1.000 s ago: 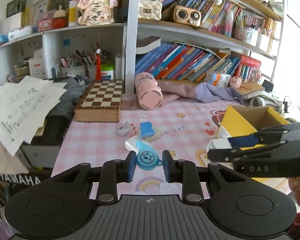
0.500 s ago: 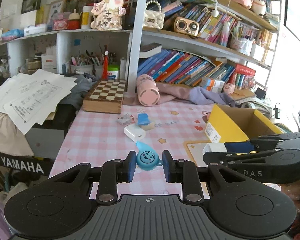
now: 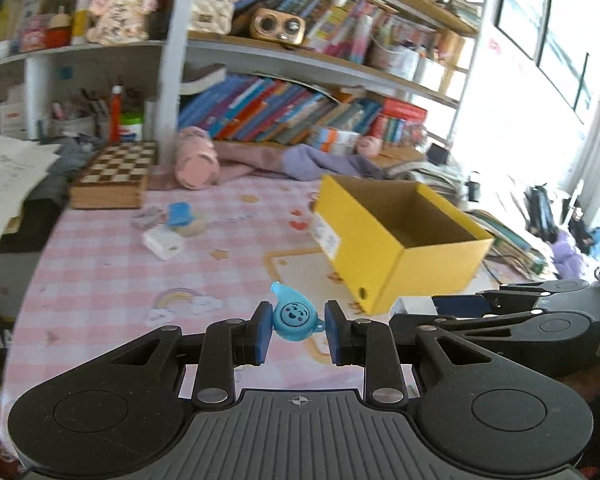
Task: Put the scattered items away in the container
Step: 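Carry the charger plug and blue clip toward the yellow box with both tools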
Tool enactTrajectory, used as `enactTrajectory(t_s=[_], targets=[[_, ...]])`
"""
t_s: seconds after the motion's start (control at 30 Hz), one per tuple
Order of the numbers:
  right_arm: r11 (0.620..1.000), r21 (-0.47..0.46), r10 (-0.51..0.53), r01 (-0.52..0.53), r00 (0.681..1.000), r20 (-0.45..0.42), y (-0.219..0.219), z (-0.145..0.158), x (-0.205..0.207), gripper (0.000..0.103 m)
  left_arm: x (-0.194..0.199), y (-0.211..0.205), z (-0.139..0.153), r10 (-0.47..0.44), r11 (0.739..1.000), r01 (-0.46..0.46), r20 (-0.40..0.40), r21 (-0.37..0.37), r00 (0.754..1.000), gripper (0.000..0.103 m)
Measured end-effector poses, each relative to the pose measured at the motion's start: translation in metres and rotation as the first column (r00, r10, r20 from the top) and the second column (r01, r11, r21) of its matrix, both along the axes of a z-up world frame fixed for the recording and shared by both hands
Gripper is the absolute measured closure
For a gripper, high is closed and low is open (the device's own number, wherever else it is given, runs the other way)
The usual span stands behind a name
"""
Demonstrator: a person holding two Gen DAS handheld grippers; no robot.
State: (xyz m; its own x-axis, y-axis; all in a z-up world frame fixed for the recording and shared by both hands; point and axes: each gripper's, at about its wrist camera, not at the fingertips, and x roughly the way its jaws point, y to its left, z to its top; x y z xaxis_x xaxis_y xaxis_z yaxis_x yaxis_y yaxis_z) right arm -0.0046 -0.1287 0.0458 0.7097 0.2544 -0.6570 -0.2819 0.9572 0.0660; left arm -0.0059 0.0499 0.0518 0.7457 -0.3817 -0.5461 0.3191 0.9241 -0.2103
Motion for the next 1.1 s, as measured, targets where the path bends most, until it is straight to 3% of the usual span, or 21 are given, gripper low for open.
enactTrajectory(t_s=[0.3,0.63,1.1], targets=[[0.991,-0.022,-0.134,0.134,0.991,-0.008,-0.038,0.000,-0.014,0.058,0.011,-0.038,-0.003,-0.137,0.990,0.137,-0.004,-0.019,0.991,0.077],[0.967,-0.023,-0.253,0.253,0.967,-0.012,-0.086,0.000,-0.013,0.058,0.026,-0.087,-0.003,-0.270,0.963,0.270,0.006,-0.011,0.963,0.077],[0.963,-0.028,-0.265,0.266,0.963,0.047,-0.136,0.007,0.029,0.058,0.068,-0.138,0.002,-0.287,0.958,0.287,0.055,0.015,0.956,0.077]])
